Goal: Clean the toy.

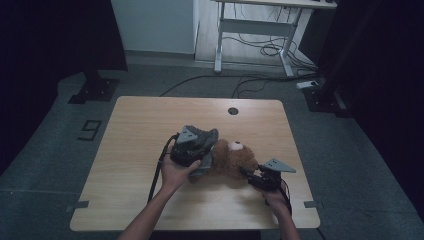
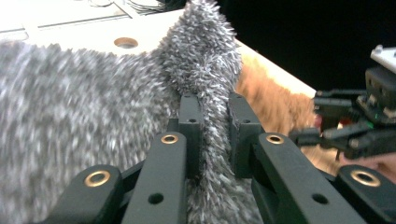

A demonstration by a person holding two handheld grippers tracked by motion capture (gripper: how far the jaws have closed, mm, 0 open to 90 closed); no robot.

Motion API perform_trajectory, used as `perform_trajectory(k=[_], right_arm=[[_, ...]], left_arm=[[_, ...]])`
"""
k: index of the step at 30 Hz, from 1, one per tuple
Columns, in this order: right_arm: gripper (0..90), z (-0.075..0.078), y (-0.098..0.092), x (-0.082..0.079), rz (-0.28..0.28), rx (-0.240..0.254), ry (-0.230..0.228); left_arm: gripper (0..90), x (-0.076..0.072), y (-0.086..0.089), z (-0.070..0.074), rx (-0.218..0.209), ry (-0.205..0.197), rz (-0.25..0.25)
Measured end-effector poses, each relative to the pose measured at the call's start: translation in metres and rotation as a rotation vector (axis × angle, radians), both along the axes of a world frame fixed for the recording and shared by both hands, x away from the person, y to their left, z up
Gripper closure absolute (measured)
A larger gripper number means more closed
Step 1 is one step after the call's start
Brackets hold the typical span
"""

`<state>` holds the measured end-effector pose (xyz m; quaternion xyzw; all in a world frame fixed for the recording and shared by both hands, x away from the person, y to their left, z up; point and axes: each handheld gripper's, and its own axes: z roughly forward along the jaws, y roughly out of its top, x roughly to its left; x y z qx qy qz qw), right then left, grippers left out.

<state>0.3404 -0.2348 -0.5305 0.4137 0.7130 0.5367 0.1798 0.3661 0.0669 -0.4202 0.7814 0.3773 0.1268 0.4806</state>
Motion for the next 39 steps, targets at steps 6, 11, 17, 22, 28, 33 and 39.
perform_trajectory(k=[6, 11, 17, 22, 28, 33, 39], right_arm=[[47.4, -0.003, 0.001, -0.001, 0.008, 0.009, -0.009], [47.9, -0.004, -0.001, -0.002, 0.010, 0.000, -0.008], [48.2, -0.004, -0.002, -0.002, 0.014, -0.007, -0.010], [48.2, -0.005, -0.002, -0.003, 0.022, -0.003, -0.014], [48.2, -0.006, -0.002, -0.004, 0.038, -0.008, -0.023], [48.2, -0.006, -0.004, -0.005, 0.047, -0.008, -0.021], [48.2, -0.006, -0.005, -0.004, 0.045, -0.005, -0.016]], left_arm=[[78.6, 0.014, -0.040, -0.028, 0.072, 0.078, -0.036], [79.1, 0.008, -0.032, -0.036, 0.080, 0.058, -0.042], [78.9, 0.007, 0.022, -0.029, 0.083, 0.011, 0.079], [78.9, 0.011, 0.066, -0.045, 0.050, 0.081, 0.140], [78.8, 0.007, 0.085, -0.050, 0.028, 0.097, 0.167], [78.8, 0.005, 0.095, -0.041, 0.015, 0.088, 0.188], [78.8, -0.004, 0.065, -0.011, 0.026, -0.002, 0.127]])
